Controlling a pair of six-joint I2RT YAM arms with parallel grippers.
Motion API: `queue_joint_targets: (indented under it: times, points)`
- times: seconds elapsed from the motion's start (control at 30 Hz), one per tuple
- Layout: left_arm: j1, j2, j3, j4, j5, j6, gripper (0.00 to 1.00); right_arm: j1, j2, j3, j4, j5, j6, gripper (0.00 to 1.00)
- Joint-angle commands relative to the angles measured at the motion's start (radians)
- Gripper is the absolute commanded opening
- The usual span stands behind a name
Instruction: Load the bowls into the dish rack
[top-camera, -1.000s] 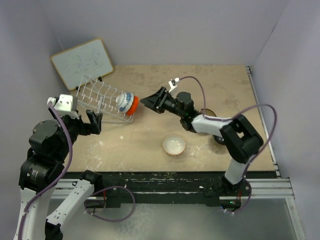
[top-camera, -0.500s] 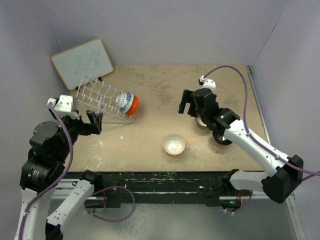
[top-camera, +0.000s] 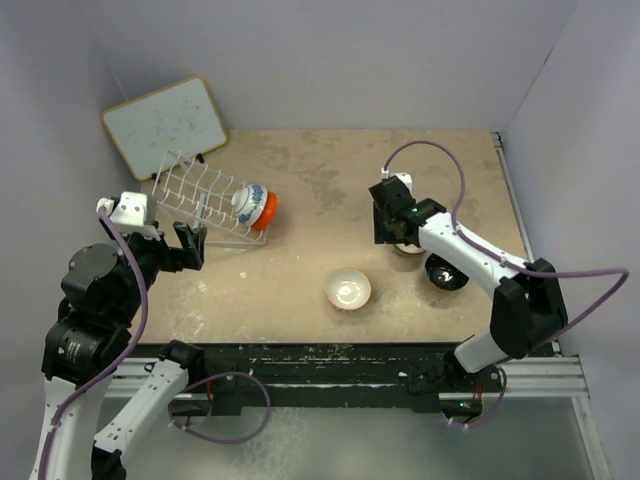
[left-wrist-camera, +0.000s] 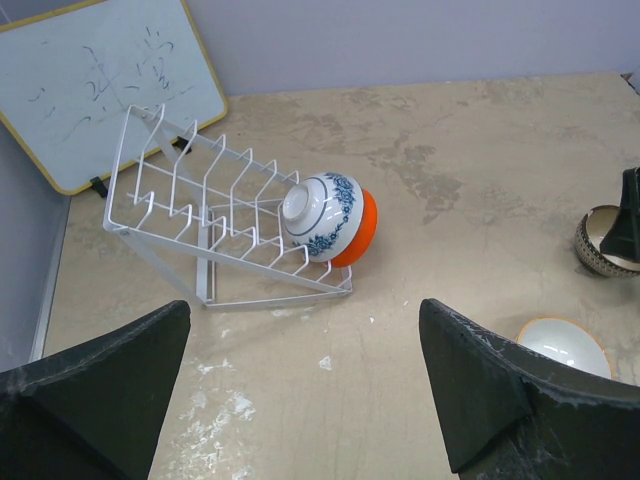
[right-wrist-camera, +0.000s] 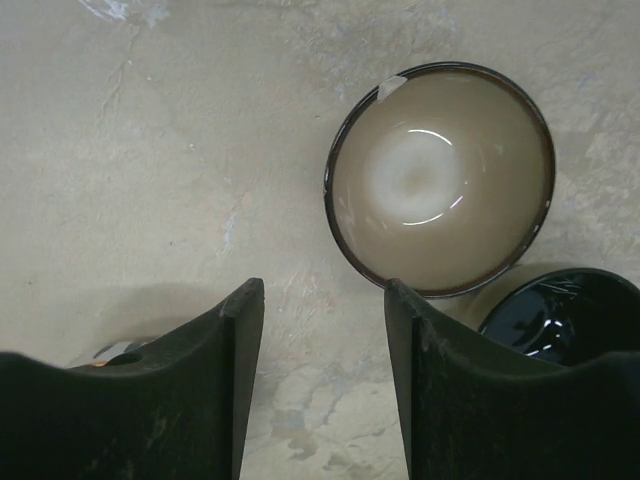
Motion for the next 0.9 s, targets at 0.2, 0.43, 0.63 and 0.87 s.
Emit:
queue_joint_targets:
  times: [0.2, 0.43, 0.63, 0.87]
  points:
    - [-0.005, 0.008, 0.004, 0.03, -0.005, -0.007, 0.99, -0.015, 0.129, 0.028, 0.047, 0.046, -0.063, 0.52]
    - [-0.005, 0.02, -0.003, 0.032, -0.021, -0.007, 0.99, -0.04, 0.184, 0.037, 0.085, 0.064, -0.086, 0.49]
    - [-0.004, 0.038, -0.007, 0.049, -0.023, -0.004, 0.99, -0.046, 0.225, 0.055, 0.111, 0.051, -0.095, 0.36]
    - [-0.004, 0.05, -0.003, 0.055, -0.019, -0.003, 0.99, -0.047, 0.234, 0.051, 0.118, 0.06, -0.092, 0.22]
